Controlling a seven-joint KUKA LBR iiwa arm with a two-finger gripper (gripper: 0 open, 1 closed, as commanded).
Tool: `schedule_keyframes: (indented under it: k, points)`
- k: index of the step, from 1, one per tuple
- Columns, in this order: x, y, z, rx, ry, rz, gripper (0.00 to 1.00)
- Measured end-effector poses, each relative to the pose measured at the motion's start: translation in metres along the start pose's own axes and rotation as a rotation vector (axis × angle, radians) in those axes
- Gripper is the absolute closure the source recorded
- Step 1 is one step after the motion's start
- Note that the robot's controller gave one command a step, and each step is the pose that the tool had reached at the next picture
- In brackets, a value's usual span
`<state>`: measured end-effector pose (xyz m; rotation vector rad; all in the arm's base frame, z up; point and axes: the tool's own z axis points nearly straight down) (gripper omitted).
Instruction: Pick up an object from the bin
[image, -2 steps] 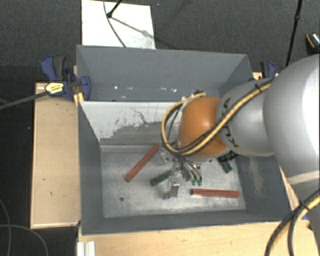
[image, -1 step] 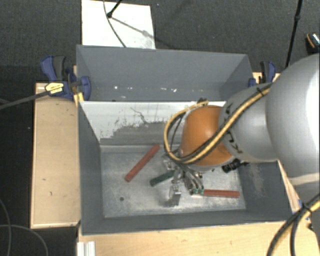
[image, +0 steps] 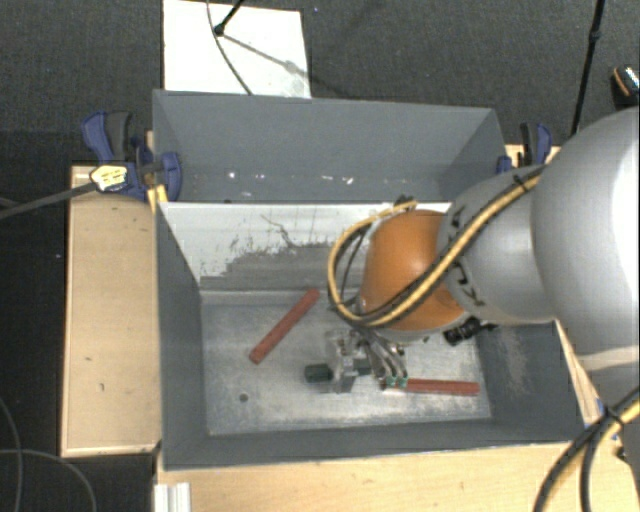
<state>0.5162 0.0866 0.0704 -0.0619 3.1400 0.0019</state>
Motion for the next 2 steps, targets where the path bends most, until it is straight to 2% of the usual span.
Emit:
schedule_keyframes:
  k: [1, 2]
  points:
    - [-0.002, 0.000, -0.049, -0.001, -0.006, -0.001, 1.00]
    - [-0.003, 0.000, -0.067, -0.001, -0.005, -0.001, 1.00]
